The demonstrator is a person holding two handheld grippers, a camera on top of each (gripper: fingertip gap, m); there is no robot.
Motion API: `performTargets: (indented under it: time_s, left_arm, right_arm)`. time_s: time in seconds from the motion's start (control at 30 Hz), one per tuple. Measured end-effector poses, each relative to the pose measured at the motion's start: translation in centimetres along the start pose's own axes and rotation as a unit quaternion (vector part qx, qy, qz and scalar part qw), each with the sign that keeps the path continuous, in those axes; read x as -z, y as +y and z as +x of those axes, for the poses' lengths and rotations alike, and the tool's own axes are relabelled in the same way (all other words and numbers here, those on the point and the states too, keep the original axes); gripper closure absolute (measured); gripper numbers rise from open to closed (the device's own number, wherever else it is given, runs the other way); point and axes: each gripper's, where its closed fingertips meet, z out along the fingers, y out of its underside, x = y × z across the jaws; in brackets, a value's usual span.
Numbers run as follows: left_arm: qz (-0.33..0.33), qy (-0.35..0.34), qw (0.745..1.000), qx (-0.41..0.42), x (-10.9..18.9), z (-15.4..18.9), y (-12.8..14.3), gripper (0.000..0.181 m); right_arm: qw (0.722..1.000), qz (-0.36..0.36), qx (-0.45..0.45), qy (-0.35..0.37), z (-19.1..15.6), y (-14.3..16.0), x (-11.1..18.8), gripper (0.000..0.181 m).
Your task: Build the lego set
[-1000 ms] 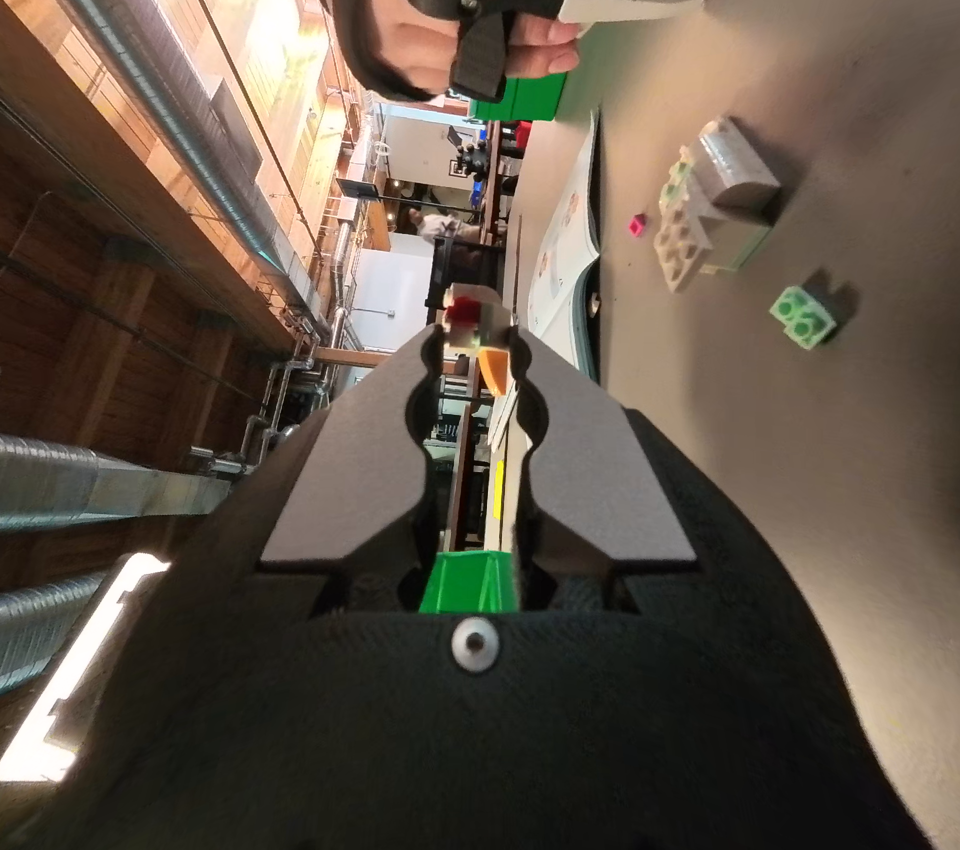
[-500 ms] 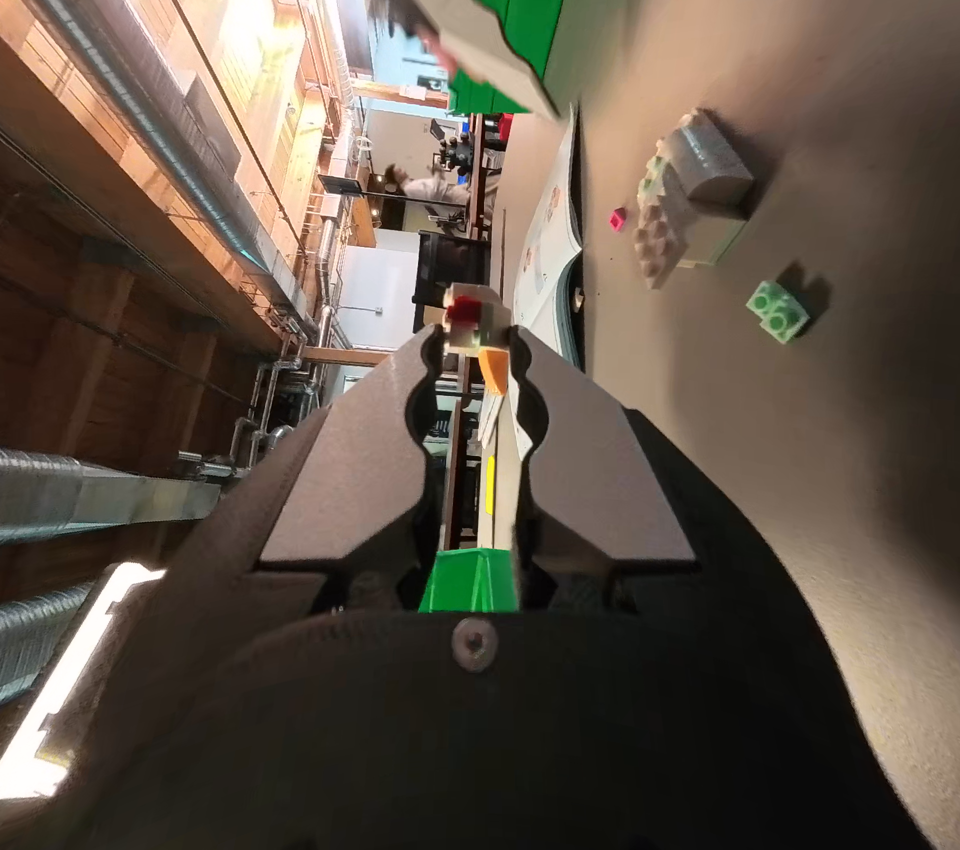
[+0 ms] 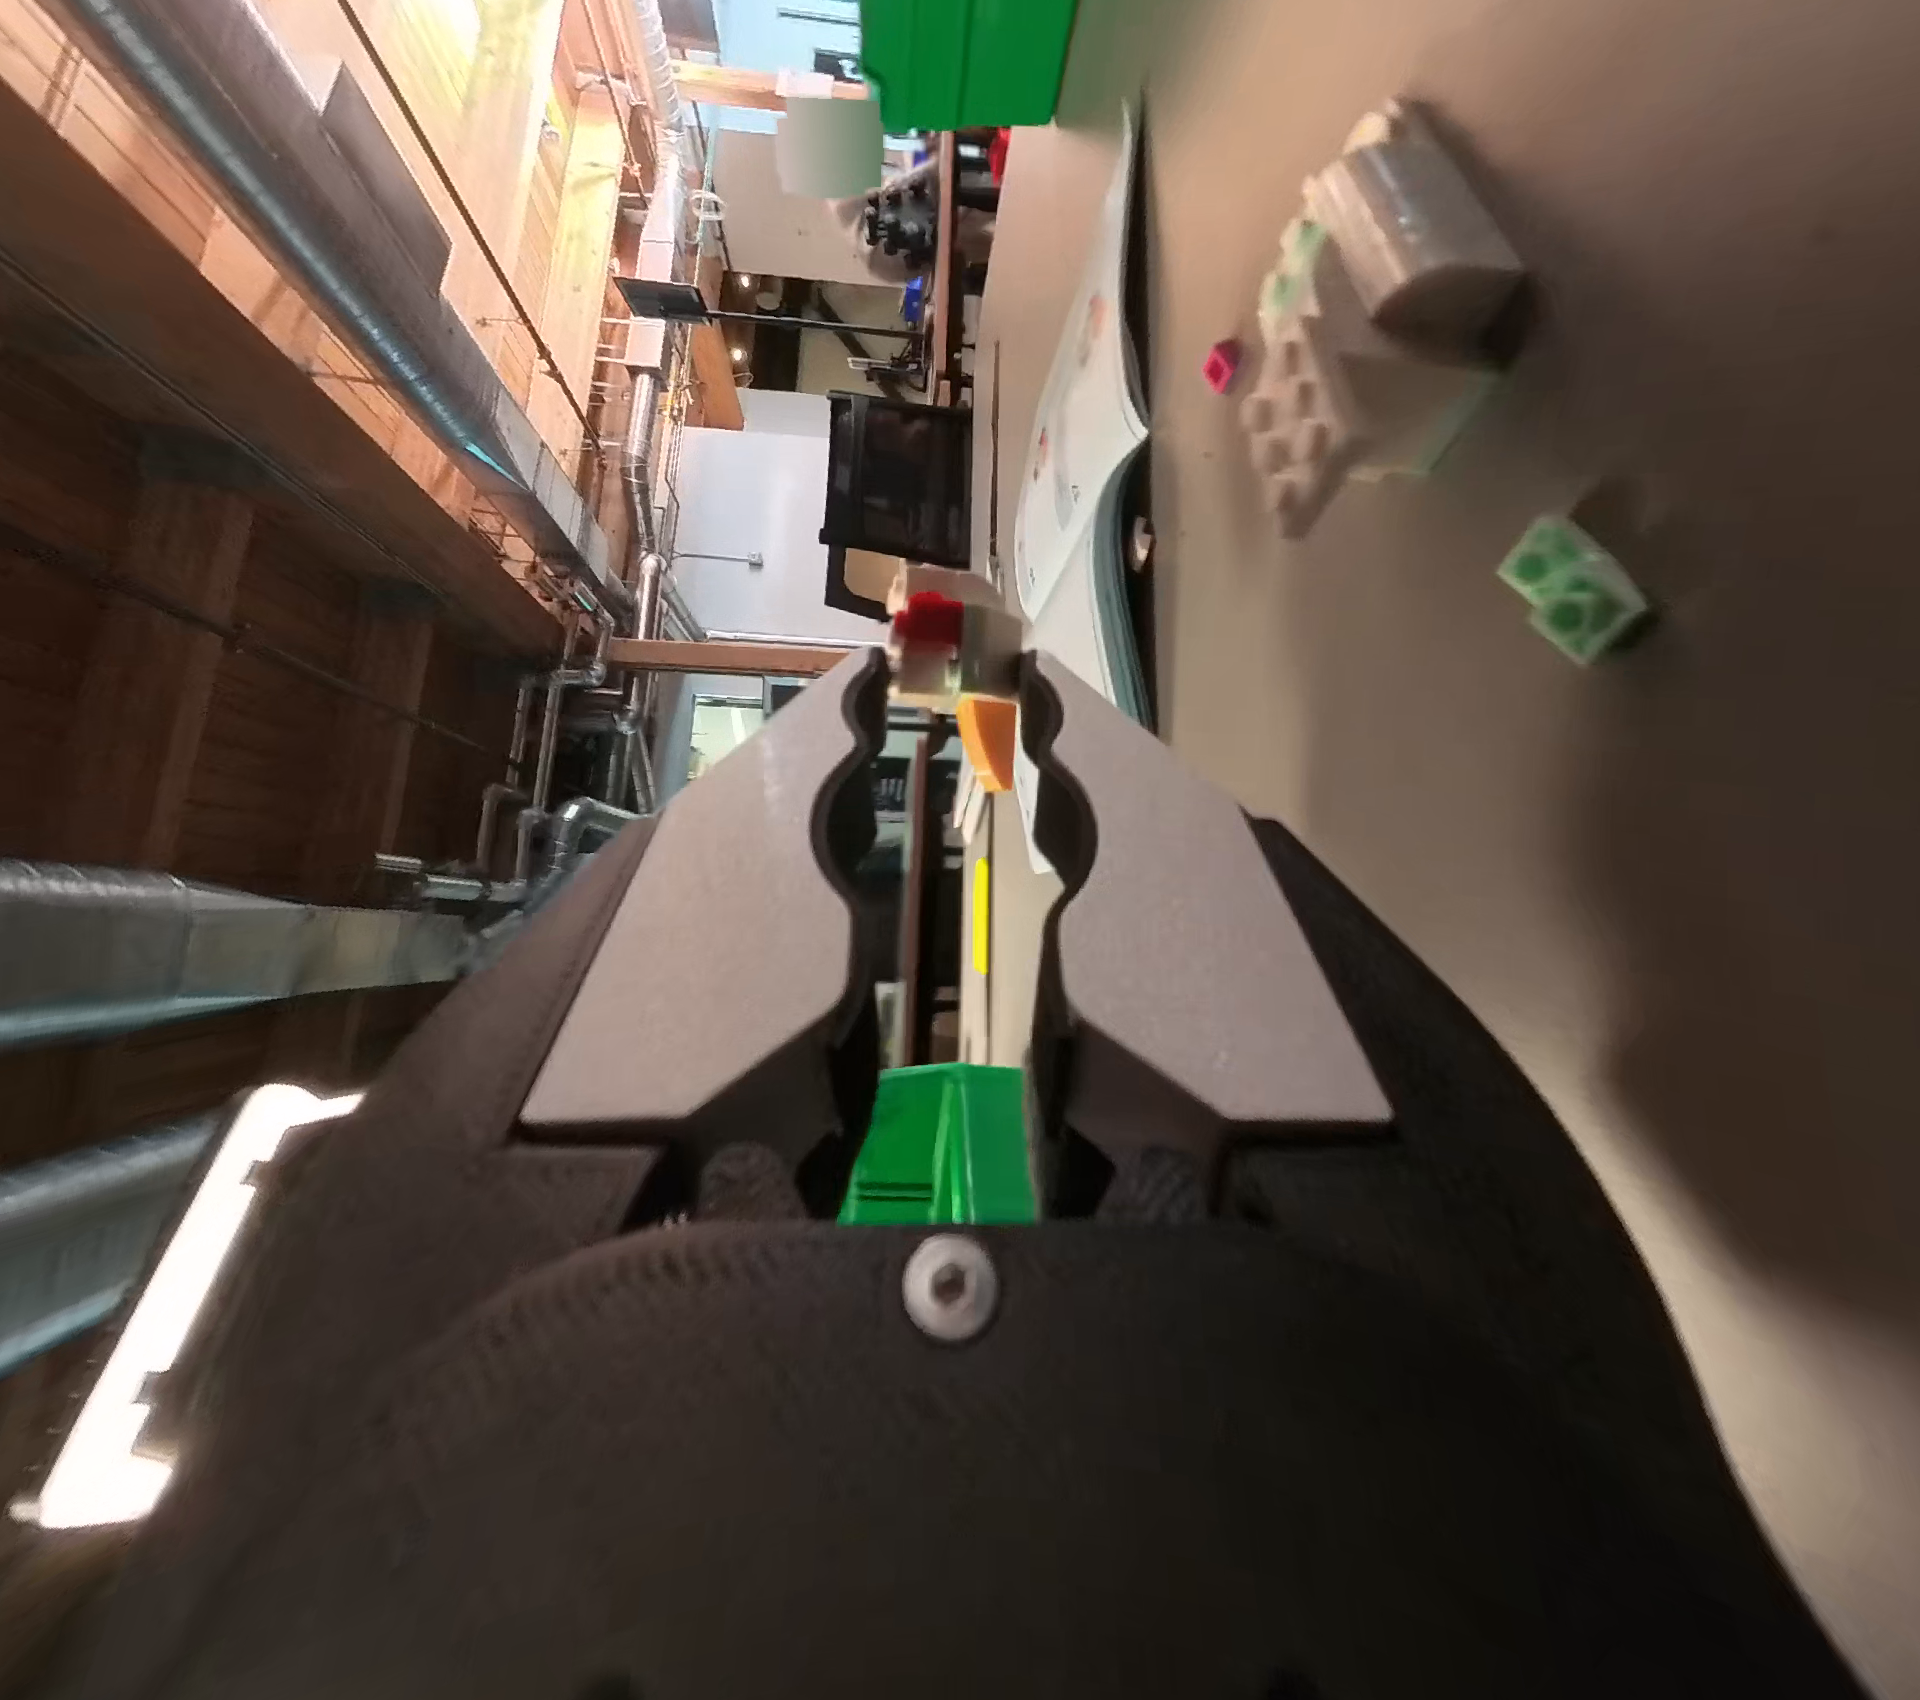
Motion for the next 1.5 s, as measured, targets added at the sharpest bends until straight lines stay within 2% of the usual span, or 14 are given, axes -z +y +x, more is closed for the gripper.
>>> performTargets:
  time_s: [0.03, 0.27, 0.47, 0.57, 0.67, 0.77, 0.83, 1.07, 1.5]
  left_arm:
    - [-0.001, 0.000, 1.000, -0.006, 0.0, 0.1, 0.0, 0.157]
    - [0.005, 0.003, 1.000, -0.012, 0.0, 0.3, -0.5, 0.157]
    - [0.009, -0.001, 1.000, -0.006, 0.1, 0.1, -0.6, 0.157]
    - [0.025, -0.023, 0.999, -0.016, 0.4, -0.6, -1.3, 0.157]
    - [0.040, -0.058, 0.996, -0.047, 0.8, -1.4, -2.2, 0.157]
    - [0.044, -0.082, 0.993, -0.077, 1.1, -1.9, -2.6, 0.157]
    - [0.045, -0.092, 0.991, -0.089, 1.2, -2.1, -2.7, 0.157]
    - [0.048, -0.115, 0.986, -0.115, 1.4, -2.6, -3.1, 0.157]
    - [0.050, -0.112, 0.985, -0.121, 1.5, -2.4, -3.1, 0.157]
  right_arm:
    - [1.000, 0.000, -0.006, 0.003, -0.1, 0.0, -0.1, 0.163]
    - [1.000, -0.017, -0.017, 0.015, -0.3, 0.6, -0.9, 0.169]
    - [1.000, -0.007, 0.016, 0.008, -0.6, -0.4, -1.1, 0.176]
    - [0.994, 0.074, 0.069, -0.050, -3.1, -4.7, -0.8, 0.176]
    - [0.973, 0.153, 0.130, -0.115, -6.4, -9.7, -0.1, 0.176]
    - [0.953, 0.168, 0.184, -0.172, -8.9, -12.3, -0.4, 0.176]
    - [0.947, 0.164, 0.207, -0.182, -9.4, -13.4, -1.1, 0.176]
    - [0.937, 0.081, 0.256, -0.224, -9.8, -12.9, -3.2, 0.176]
    - [0.929, 0.039, 0.292, -0.226, -9.8, -12.5, -3.3, 0.176]
